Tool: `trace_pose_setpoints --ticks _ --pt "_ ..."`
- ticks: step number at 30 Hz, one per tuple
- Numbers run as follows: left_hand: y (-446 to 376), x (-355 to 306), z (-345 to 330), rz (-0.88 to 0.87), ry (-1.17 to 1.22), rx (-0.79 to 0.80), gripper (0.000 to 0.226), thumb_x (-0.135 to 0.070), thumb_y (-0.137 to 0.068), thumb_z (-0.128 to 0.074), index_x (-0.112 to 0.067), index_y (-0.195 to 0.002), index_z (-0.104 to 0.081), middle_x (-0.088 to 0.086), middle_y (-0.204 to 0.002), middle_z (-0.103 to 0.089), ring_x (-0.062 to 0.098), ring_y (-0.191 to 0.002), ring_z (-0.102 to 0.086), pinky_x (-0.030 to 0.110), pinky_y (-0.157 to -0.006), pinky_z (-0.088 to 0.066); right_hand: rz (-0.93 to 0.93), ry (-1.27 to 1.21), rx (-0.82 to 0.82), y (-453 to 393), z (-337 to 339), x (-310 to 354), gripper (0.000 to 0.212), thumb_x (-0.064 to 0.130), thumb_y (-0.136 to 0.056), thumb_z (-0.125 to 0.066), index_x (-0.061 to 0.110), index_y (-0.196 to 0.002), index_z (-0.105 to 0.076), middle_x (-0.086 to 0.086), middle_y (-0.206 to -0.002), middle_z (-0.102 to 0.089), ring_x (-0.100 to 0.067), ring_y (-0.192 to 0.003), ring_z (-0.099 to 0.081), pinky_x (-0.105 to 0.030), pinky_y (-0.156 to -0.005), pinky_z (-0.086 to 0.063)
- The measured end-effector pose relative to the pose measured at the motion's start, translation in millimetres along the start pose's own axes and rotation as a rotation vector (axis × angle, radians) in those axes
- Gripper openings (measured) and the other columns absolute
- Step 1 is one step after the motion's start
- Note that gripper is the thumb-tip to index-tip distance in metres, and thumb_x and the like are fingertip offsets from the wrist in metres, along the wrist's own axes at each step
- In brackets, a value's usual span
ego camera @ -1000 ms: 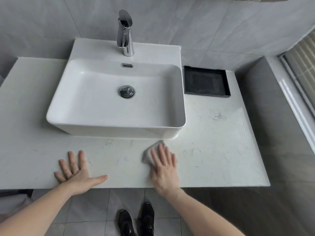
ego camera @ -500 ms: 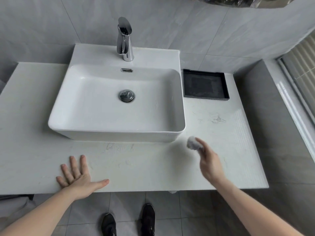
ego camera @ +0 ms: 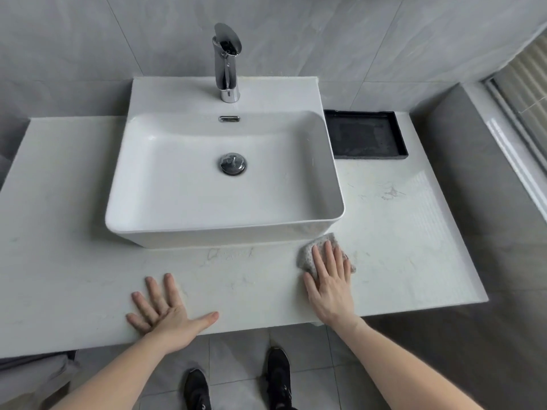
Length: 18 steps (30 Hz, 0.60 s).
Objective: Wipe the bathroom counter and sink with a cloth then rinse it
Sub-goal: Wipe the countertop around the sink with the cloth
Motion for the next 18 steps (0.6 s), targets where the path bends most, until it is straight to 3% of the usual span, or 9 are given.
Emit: trace_pose_setpoints --ticks 5,8,10,13,16,18 --pt "-1 3 2 -0.014 -0.005 -0.009 0.148 -0.103 -0.044 -0.046 -0.034 -0.125 0.057 0.007 -0.140 0.062 0.044 -0.137 0.046 0.065 -0.112 0.019 0.155 0.008 0.076 58 -33 80 0.066 0.056 -0.105 -0.031 0.036 -0.164 -0.009 0.008 -0.173 0.010 -0.018 -0.158 0.020 -0.045 -0.128 0.010" --pt "-2 4 1 -0.022 -0.004 -0.006 0.149 -0.103 -0.043 -0.046 -0.034 -0.126 0.056 0.007 -0.140 0.062 0.044 -0.136 0.047 0.066 -0.111 0.019 0.054 -0.068 0.038 63 -36 102 0.060 0.051 -0.104 -0.036 0.037 -0.161 -0.025 0.010 -0.172 0.003 -0.021 -0.160 0.011 -0.045 -0.129 0.002" --pt "-2 5 0 -0.028 0.000 -0.003 0.152 -0.102 -0.043 -0.047 -0.032 -0.133 0.052 0.007 -0.140 0.062 0.044 -0.135 0.048 0.066 -0.111 0.020 -0.013 -0.081 0.033 52 -36 104 0.063 0.049 -0.103 -0.040 0.035 -0.161 -0.023 0.004 -0.173 0.002 -0.025 -0.160 0.011 -0.046 -0.130 0.001" --pt "-2 4 0 -0.035 0.004 -0.001 0.152 -0.100 -0.047 -0.050 -0.029 -0.142 0.046 0.007 -0.141 0.061 0.044 -0.136 0.048 0.066 -0.112 0.020 0.056 0.059 0.082 40 -43 99 0.074 0.056 -0.103 -0.036 0.029 -0.165 -0.006 -0.003 -0.173 0.010 -0.029 -0.159 0.014 -0.049 -0.129 0.003" --pt "-2 3 0 -0.045 0.004 -0.001 0.151 -0.100 -0.049 -0.050 -0.029 -0.142 0.046 0.007 -0.141 0.061 0.044 -0.136 0.047 0.067 -0.111 0.020 0.128 0.090 0.086 37 -40 78 0.067 0.049 -0.108 -0.029 0.027 -0.165 -0.004 0.000 -0.173 0.011 -0.023 -0.159 0.014 -0.047 -0.130 0.000" --pt "-2 4 0 -0.048 0.012 -0.002 0.151 -0.100 -0.050 -0.050 -0.029 -0.138 0.049 0.007 -0.139 0.063 0.044 -0.135 0.048 0.066 -0.111 0.021 0.057 0.074 0.038 32 -27 46 0.065 0.041 -0.108 -0.032 0.024 -0.165 -0.007 0.000 -0.173 0.005 -0.023 -0.159 0.008 -0.049 -0.130 -0.005"
Point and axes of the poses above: each hand's wrist, its own y-axis away from the middle knuckle, its own z-axis out of the back of the hand, x = y × z, the point moved 6 cm from there along -y, towards the middle knuckle
